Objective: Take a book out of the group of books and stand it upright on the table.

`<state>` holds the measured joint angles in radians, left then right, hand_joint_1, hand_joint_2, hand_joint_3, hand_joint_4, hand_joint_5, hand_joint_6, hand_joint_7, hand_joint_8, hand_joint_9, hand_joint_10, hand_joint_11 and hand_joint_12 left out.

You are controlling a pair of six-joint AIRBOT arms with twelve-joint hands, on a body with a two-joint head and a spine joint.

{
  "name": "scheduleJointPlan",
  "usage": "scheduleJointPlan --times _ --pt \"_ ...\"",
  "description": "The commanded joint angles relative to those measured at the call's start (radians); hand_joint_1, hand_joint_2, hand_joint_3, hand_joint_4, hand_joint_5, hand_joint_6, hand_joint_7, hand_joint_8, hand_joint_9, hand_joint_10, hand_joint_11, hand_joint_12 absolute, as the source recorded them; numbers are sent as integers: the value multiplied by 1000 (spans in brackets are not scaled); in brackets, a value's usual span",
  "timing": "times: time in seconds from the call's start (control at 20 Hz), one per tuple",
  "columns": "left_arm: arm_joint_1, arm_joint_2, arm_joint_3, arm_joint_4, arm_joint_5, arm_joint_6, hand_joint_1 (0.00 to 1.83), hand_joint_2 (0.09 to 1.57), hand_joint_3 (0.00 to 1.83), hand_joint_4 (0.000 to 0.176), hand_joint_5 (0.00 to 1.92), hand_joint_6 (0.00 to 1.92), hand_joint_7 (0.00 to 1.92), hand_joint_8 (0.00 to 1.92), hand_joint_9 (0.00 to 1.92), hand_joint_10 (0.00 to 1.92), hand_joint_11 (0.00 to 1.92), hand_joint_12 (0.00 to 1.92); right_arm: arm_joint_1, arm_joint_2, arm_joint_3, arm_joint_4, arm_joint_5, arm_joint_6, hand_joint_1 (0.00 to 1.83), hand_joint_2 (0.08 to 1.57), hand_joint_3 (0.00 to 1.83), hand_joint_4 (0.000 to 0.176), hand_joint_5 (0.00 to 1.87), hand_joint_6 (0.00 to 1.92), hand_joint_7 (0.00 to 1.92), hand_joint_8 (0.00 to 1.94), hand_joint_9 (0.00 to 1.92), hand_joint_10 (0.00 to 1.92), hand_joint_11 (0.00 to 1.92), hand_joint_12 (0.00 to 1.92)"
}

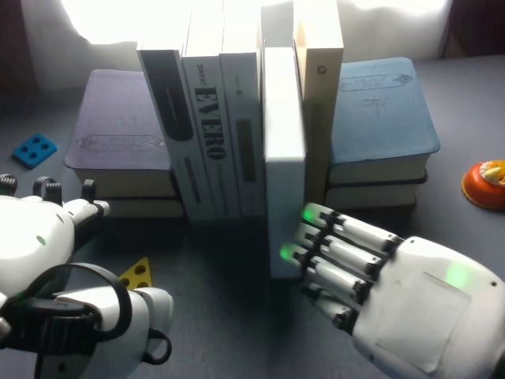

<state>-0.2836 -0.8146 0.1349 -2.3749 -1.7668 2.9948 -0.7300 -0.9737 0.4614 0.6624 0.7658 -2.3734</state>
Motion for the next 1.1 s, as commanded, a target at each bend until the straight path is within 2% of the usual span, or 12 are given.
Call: scheduleJointPlan --times 0.0,0.4,0.55,0.6,0.65,0.7,0.8,0.85,0.9,0.95,1.0,1.05 --pt "-6 2 -1 85 3 4 0 1321 0 63 78 3 96 3 84 0 0 234 -1 6 -19 -55 108 -24 0 1203 3 0 490 144 45 12 0 0 0 0" --pt "-6 2 -1 85 3 4 0 1316 0 63 62 1 69 0 60 1 0 136 25 120 -156 -55 176 -27 0 1204 3 0 489 139 56 13 0 0 0 0" --pt "-6 2 0 85 3 4 0 1318 0 54 125 5 164 11 165 16 0 444 68 171 -195 -56 193 -9 0 1227 7 0 421 93 238 32 100 36 0 0" --pt "-6 2 0 86 3 4 0 1324 0 47 183 13 258 12 274 35 0 704 89 195 -208 -57 197 12 0 1230 0 0 424 75 317 33 195 75 0 203" --pt "-6 2 0 86 3 4 9 1331 0 42 246 19 369 20 388 56 0 999 105 216 -212 -64 196 44 23 1224 0 0 457 78 453 52 323 228 0 926" --pt "-6 2 0 86 3 4 13 1333 0 45 279 21 436 27 451 66 0 1140 122 233 -212 -80 194 75 53 1218 0 0 494 85 561 45 338 505 0 1312" --pt "-6 2 0 86 3 4 101 1339 1 0 497 42 734 59 711 171 150 1397 142 258 -205 -106 178 149 152 1209 0 0 584 168 783 252 457 1102 101 1716" --pt "-6 2 0 86 3 4 117 1342 0 0 590 32 812 48 748 267 198 1444 146 269 -198 -137 169 191 161 1211 0 0 607 280 716 598 453 1297 129 1798" --pt "-6 2 0 86 3 4 164 1335 1 0 739 53 874 95 642 666 244 1567 150 275 -190 -159 157 226 185 1207 0 0 628 546 667 955 475 1466 151 1893" --pt "-6 2 0 86 3 4 184 1337 0 0 808 152 789 463 534 1066 285 1661 165 280 -178 -160 128 247 170 1212 1 0 674 791 699 1149 525 1539 228 1915" --pt "-5 2 0 87 3 4 180 1342 1 0 738 445 659 873 469 1322 283 1748 181 281 -165 -160 96 268 169 1216 1 0 692 902 721 1187 541 1545 269 1920" --pt "-5 2 1 90 3 4 304 1329 0 0 629 1020 570 1361 449 1641 304 1886 195 287 -152 -158 80 305 151 1226 3 0 695 1136 787 1262 597 1680 368 1921"
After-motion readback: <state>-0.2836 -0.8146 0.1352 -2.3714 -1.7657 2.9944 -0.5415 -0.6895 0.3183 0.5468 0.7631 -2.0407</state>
